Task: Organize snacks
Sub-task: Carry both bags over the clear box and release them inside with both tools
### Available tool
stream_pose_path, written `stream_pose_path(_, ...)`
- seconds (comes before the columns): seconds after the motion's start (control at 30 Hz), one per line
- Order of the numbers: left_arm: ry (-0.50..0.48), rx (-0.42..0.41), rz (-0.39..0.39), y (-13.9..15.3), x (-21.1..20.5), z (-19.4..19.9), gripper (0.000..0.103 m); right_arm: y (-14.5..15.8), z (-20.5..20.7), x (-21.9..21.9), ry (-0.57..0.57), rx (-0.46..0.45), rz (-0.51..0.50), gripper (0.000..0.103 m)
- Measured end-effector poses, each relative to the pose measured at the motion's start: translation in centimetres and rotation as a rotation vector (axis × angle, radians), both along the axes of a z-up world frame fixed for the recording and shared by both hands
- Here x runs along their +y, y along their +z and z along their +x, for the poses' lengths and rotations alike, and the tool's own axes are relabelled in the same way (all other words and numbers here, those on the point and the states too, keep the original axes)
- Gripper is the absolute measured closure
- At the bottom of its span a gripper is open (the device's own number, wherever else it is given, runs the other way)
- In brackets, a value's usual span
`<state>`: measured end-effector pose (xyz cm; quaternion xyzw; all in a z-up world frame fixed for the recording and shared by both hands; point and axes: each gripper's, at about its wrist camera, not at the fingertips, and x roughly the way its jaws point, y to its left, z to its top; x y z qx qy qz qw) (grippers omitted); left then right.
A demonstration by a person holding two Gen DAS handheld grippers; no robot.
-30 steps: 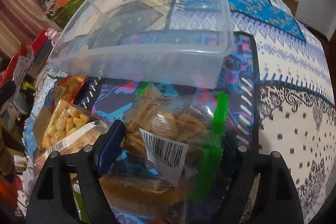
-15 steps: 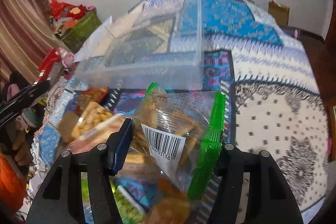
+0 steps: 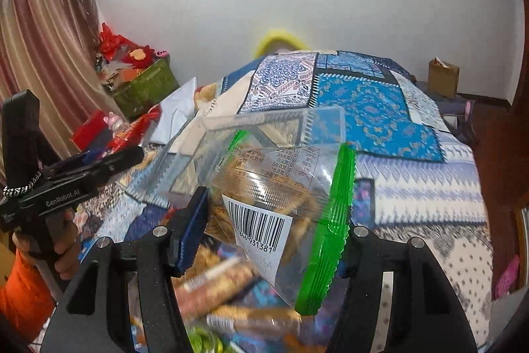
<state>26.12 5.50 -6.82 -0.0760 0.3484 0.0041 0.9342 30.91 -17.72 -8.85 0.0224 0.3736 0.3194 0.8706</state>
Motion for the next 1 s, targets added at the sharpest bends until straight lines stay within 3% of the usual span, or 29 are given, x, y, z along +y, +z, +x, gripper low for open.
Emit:
stream_pose_path(0.3, -0.001, 0.149, 0.025, -5.0, -0.4, 6.2, 0.036, -3.7, 4.6, 3.5, -0.016, 0.065, -0.063, 0.045)
stream_pose_path(0.6, -0.046, 0.228, 0.066, -8.8, -1.3, 8.4, 0.036, -6.5, 6.1, 5.7, 0.018, 0.104, -0.153, 0.043)
stream_pose_path(0.83, -0.068, 0.222, 0.046, -8.6, -1.4, 7.9, 0.035, -6.4, 5.8, 5.4, 0.007, 0.102, -0.183, 0.034)
stream_pose_path(1.0, -0.044, 0.159, 0.022, -5.7, -0.3, 5.6, 0.034, -4.2, 4.3, 3.8, 0.012, 0.084, -0.136, 0.033)
